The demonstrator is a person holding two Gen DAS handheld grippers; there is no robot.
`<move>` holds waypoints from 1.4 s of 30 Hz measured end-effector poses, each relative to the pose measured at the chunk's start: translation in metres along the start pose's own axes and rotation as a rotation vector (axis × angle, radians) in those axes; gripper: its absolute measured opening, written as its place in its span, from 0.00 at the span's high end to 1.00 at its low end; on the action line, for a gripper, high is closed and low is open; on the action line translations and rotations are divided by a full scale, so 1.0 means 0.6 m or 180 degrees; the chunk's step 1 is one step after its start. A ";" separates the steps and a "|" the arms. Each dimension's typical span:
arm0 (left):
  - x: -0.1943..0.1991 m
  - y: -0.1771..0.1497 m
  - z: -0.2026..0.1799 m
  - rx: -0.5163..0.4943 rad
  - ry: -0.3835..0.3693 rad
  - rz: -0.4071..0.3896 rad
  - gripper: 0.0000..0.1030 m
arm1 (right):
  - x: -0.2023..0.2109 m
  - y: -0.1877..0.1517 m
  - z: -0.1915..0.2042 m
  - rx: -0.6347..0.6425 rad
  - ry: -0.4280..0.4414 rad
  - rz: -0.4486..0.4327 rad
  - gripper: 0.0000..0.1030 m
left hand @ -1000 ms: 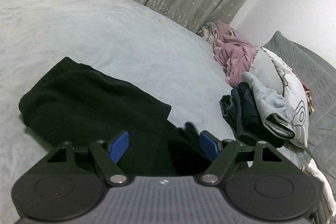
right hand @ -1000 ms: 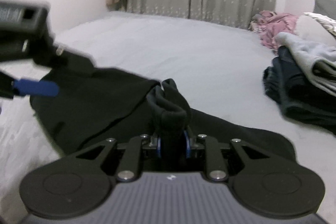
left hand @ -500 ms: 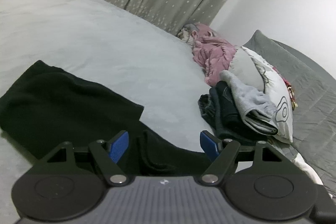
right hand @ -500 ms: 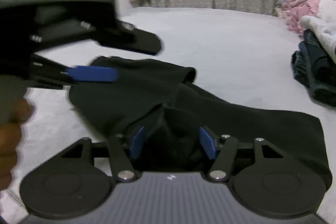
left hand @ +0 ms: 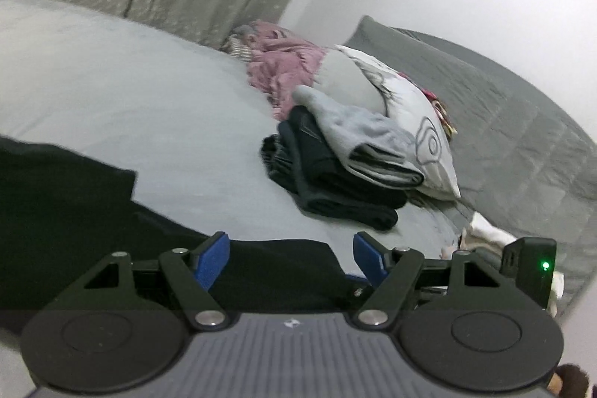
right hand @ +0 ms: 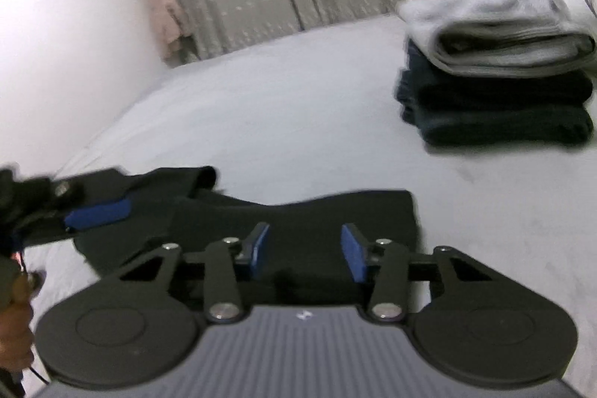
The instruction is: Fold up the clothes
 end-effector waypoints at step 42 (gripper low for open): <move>-0.115 -0.206 -0.132 -0.2797 0.0512 0.0088 0.32 | 0.020 -0.035 -0.117 -0.1473 0.0913 0.0390 0.72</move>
Point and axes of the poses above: each gripper's, at about its wrist camera, not at the fingertips, and x roughly against the way its jaws point, z to its left, y to its top, the point moved 10 cm from there along -x, roughly the way its jaws point, and after that the axes turned 14 degrees about x, right-handed, at the moved point
